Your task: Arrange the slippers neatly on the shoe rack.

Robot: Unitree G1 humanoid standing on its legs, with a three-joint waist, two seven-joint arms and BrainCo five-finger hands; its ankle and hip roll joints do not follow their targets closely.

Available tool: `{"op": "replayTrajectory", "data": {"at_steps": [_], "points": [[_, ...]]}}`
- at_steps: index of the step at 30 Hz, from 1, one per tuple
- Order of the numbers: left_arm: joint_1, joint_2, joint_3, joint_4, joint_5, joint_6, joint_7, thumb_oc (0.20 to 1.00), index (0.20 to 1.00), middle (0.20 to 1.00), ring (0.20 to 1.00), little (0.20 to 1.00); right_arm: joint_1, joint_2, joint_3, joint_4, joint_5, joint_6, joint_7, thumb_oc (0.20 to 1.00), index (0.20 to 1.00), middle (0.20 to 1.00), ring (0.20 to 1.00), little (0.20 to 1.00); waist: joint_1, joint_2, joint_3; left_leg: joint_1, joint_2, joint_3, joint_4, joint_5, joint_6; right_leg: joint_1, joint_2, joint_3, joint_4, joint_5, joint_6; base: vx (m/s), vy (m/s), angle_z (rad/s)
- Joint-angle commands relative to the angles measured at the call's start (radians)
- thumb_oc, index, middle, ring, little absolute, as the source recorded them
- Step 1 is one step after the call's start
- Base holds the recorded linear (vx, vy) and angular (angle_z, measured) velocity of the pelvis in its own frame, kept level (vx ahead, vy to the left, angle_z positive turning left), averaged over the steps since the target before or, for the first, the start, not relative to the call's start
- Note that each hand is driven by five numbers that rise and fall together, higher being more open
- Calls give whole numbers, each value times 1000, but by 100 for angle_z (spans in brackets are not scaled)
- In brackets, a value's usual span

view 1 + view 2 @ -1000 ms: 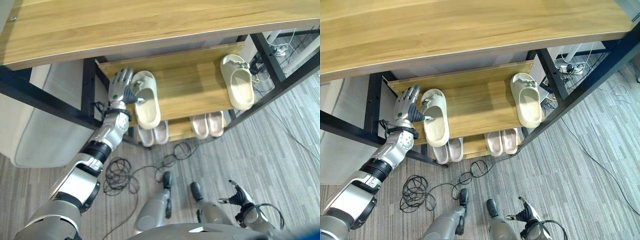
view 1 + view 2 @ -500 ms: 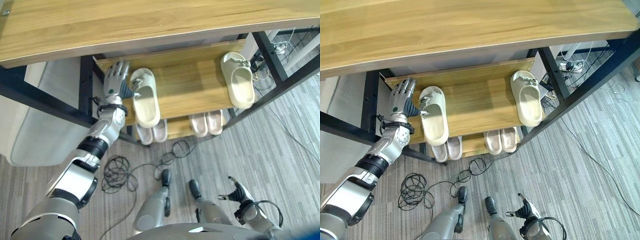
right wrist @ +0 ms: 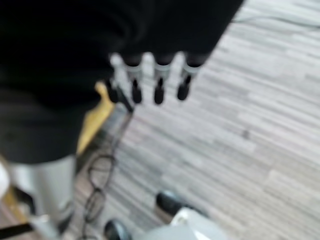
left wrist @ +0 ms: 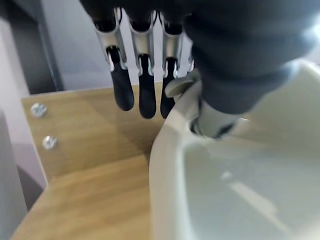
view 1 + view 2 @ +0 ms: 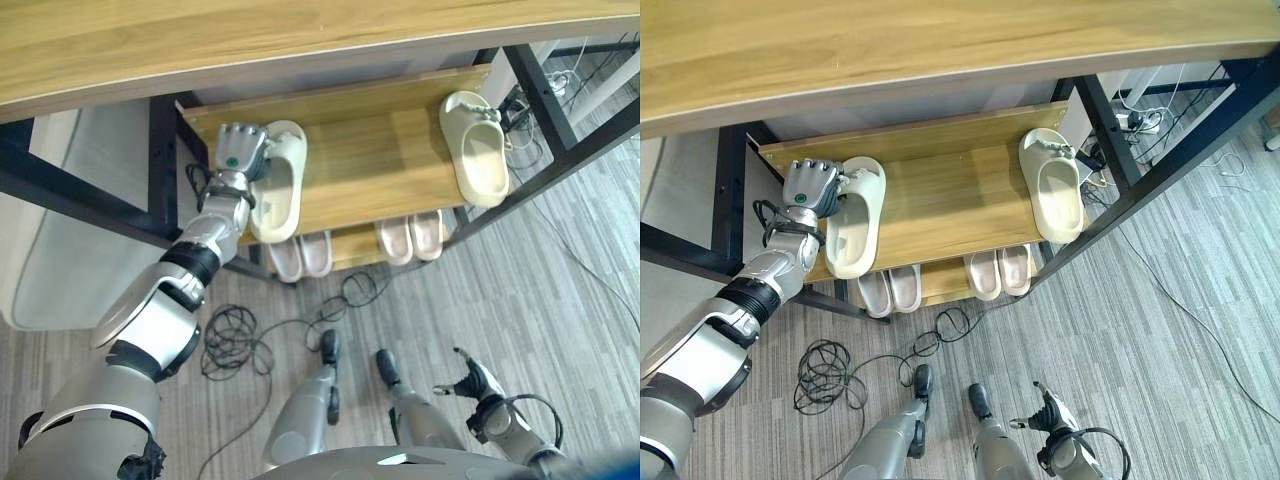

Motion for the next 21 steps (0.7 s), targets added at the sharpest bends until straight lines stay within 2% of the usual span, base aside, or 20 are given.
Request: {"op": "replayTrajectory", "data": {"at_steps": [1,5,10,11,12,15,16,18,20,21], "points": [[-80,15,17,21,95,13,-9,200,200,200,200,200,16,-49,-24,-70,21,-23,-20,1000,1000,1000,1000,1000,-16,-1,18,-116,-38,-22,165,-108,-32,111,-58,-53,23,-44,91,0,0,0],[-68,13,26,-18,107,15,-7,200,200,200,200,200,24,-46,-25,-77,25,-26,-19,1000,1000,1000,1000,1000,-12,-1,14,-113,-39,-25,166,-112,-33,113,-56,-54,24,-48,88,0,0,0],[-20,18,85,-111,92,14,-3,200,200,200,200,200,45,-44,-38,-97,25,-22,-16,1000,1000,1000,1000,1000,-5,-6,0,-109,-41,-31,197,-131,-31,124,-51,-53,50,-62,85,18,-4,1],[8,19,105,-154,89,8,-9,200,200,200,200,200,55,-40,-48,-101,28,-19,-12,1000,1000,1000,1000,1000,3,-5,-6,-93,-40,-37,203,-144,-26,130,-44,-58,83,-90,87,87,0,1],[28,22,119,-178,85,7,-7,200,200,200,200,200,51,-39,-50,-101,28,-15,-9,1000,1000,1000,1000,1000,1,-5,-4,-78,-43,-43,210,-150,-23,118,-36,-57,131,-78,93,72,-2,0],[50,25,132,-196,81,7,-9,200,200,200,200,200,54,-42,-50,-100,29,-11,-5,1000,1000,1000,1000,1000,-4,-1,0,-62,-45,-48,212,-155,-20,111,-21,-57,176,-94,97,36,7,-1],[86,23,162,-231,66,4,-7,200,200,200,200,200,53,-41,-60,-105,22,-5,0,1000,1000,1000,1000,1000,-13,9,14,-21,-38,-55,222,-173,-5,73,-2,-93,308,-89,113,39,3,2],[113,10,183,-277,59,0,-8,200,200,200,200,200,43,-39,-60,-114,13,5,2,1000,1000,1000,1000,1000,-28,24,32,8,-21,-56,230,-181,-7,21,-20,-131,368,-94,128,50,-34,2],[137,-17,181,-273,80,-1,-7,200,200,200,200,200,44,-34,-56,-117,3,5,4,1000,1000,1000,1000,1000,-38,34,40,38,-4,-53,226,-189,-13,16,-60,-151,322,-113,106,96,-106,-4],[128,-17,177,-265,77,-1,-14,200,200,200,200,200,45,-40,-51,-118,-5,4,6,1000,1000,1000,1000,1000,-46,47,46,65,11,-57,215,-196,-21,-15,-85,-150,297,-97,99,123,-154,-14]]}}
